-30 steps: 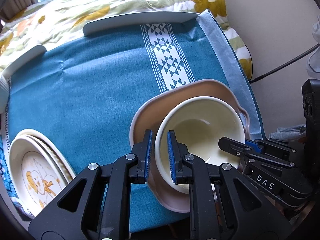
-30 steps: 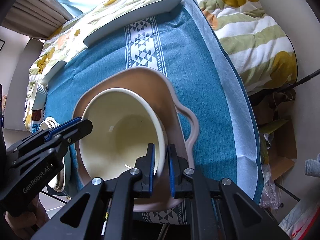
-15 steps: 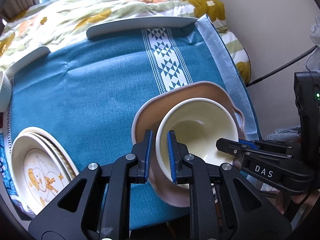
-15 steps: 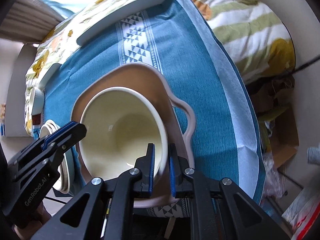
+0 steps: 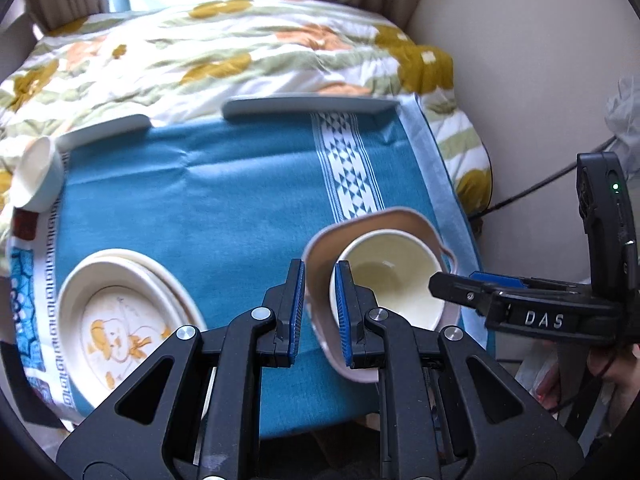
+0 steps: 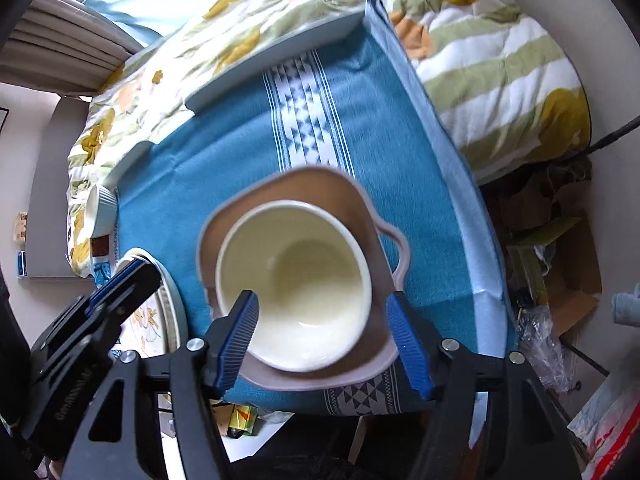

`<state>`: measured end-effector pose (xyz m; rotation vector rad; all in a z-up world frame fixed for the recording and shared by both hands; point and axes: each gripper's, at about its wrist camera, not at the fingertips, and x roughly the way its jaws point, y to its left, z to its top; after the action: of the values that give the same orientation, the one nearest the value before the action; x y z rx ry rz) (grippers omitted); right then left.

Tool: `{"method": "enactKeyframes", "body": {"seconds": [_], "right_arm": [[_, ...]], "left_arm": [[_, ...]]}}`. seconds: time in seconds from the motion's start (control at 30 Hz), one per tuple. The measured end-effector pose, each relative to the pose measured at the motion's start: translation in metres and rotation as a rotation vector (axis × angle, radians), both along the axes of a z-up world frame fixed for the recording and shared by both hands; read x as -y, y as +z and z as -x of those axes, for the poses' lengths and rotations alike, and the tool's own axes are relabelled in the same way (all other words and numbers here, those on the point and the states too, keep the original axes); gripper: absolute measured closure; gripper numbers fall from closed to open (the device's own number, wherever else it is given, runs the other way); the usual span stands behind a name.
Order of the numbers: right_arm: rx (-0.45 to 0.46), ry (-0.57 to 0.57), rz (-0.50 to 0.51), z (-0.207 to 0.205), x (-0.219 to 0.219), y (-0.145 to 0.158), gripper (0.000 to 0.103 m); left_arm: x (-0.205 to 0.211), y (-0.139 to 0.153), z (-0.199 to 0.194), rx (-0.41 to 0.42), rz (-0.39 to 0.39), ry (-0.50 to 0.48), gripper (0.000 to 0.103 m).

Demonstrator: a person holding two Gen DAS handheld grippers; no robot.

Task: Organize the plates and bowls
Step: 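Lower the cream bowl into the basin and open the right gripper, then close the right gripper on the small white bowl's rim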

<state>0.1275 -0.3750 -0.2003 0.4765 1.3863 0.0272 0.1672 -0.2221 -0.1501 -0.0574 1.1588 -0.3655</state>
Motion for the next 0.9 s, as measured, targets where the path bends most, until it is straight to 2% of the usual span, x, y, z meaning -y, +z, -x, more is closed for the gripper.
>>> {"method": "enactKeyframes", "body": {"seconds": [0.07,0.13,0.17,0.2,0.23,0.3,0.33,0.43,0.5,0.63,0.73,0.8,0.9], "right_arm": [[0.037,0.039,-0.003,-0.005,-0.007,0.018,0.041],[0.096,0.102,-0.018,-0.013,-0.017,0.039,0.034],[0.135,0.140,-0.025,-0.019,-0.026,0.050,0.017],[0.183,0.184,-0.026,-0.025,-0.038,0.062,0.005],[0.240,0.234,-0.023,-0.031,-0.051,0.075,0.004],[0.337,0.321,-0.020,-0.043,-0.078,0.096,0.003],[0.381,0.359,-0.020,-0.049,-0.092,0.105,0.001],[0.505,0.450,-0.028,-0.068,-0.138,0.125,0.001],[0.534,0.516,-0.023,-0.084,-0.169,0.133,0.001],[0.570,0.650,-0.043,-0.124,-0.238,0.139,0.001],[0.574,0.697,-0.024,-0.153,-0.289,0.126,0.001],[0.524,0.766,-0.001,-0.176,-0.326,0.104,0.001],[0.420,0.796,-0.022,-0.212,-0.360,0.059,0.002]], "left_arm": [[-0.019,0.020,0.006,0.034,0.022,0.048,0.089],[-0.043,0.042,0.012,0.076,0.033,0.114,0.085],[-0.054,0.051,0.013,0.095,0.037,0.144,0.081],[-0.066,0.061,0.015,0.118,0.037,0.181,0.063],[-0.081,0.071,0.017,0.147,0.031,0.223,0.030],[-0.108,0.088,0.022,0.218,0.014,0.301,0.003],[-0.124,0.096,0.024,0.254,0.008,0.339,0.003],[-0.174,0.106,0.020,0.277,-0.009,0.441,0.003],[-0.209,0.106,0.015,0.284,-0.002,0.508,0.003],[-0.286,0.094,0.000,0.282,0.086,0.617,0.003],[-0.332,0.071,-0.021,0.242,0.104,0.660,0.005],[-0.357,0.051,-0.036,0.206,0.133,0.682,0.011],[-0.387,0.009,-0.064,0.131,0.180,0.710,0.021]]}}
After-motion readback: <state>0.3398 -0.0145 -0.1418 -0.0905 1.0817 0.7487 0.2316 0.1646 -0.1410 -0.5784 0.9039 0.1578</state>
